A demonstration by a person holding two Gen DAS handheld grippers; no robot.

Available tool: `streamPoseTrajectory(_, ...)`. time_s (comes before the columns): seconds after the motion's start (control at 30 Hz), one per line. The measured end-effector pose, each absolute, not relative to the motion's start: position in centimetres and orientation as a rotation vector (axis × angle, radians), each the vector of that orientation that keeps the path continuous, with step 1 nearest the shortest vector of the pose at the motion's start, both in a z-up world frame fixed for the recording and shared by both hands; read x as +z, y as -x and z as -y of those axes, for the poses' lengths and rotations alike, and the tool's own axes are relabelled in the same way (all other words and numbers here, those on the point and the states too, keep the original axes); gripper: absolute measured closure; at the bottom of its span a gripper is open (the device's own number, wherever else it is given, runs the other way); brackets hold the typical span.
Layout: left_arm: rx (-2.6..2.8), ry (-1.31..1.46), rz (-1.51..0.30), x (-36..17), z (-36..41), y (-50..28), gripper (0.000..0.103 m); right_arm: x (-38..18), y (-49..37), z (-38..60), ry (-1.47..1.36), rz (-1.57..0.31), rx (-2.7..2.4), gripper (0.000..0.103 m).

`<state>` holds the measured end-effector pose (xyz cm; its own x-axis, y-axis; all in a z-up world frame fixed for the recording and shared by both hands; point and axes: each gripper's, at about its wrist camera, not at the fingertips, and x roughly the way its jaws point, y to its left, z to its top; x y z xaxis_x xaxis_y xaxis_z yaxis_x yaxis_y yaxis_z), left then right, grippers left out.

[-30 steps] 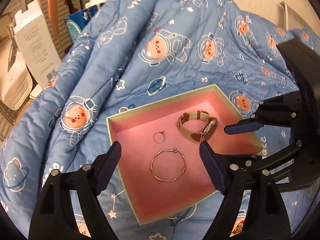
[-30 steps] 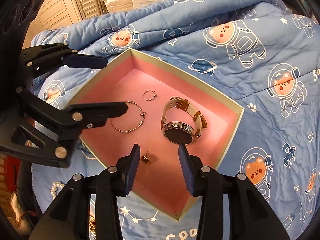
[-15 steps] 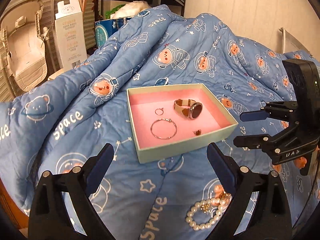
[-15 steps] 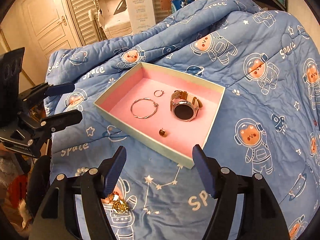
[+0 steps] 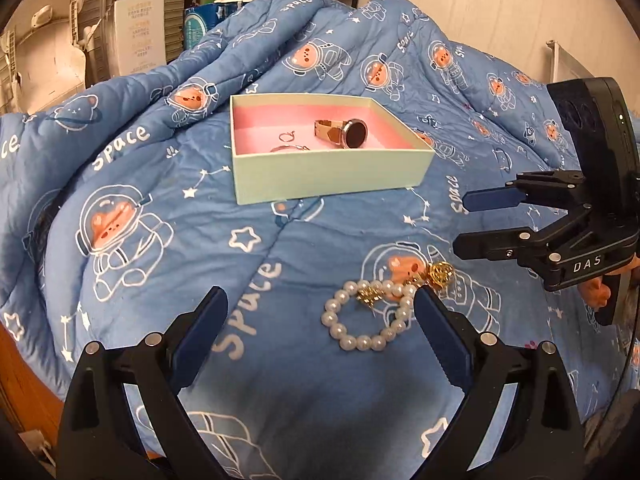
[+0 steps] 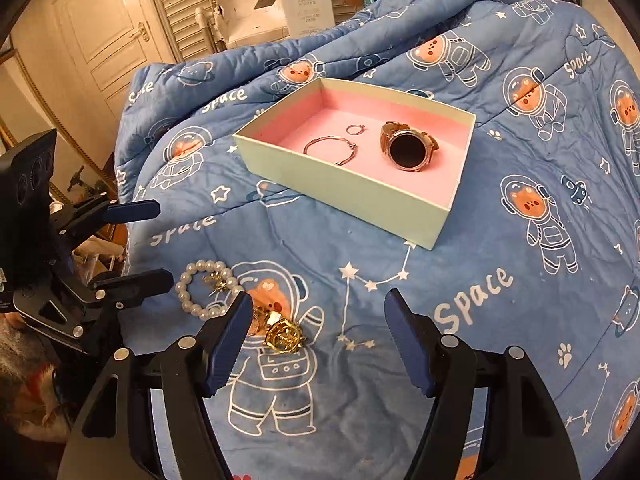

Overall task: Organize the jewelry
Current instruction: 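Withdraw both grippers from the box toward the pearl bracelet, then lower the right gripper onto the gold filigree charm and close it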

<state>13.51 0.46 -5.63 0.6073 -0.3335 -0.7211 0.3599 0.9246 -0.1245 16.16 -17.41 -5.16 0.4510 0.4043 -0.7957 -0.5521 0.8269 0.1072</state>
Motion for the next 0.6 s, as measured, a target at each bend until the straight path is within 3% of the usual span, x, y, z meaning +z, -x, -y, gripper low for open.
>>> streamPoseTrajectory(0.27,-0.446,-0.051,-0.848,-7.4,1.1,-12.0,0.010,-6.3,-14.5,15.9,0.298,-0.902,0.709,0.051)
streamPoseTrajectory(0.6,-0.457,-0.109,-0.838,-8.4,1.6,-12.3,0.011,-7.7,-15.4,14.9,0.441,-0.900,0.827,0.059)
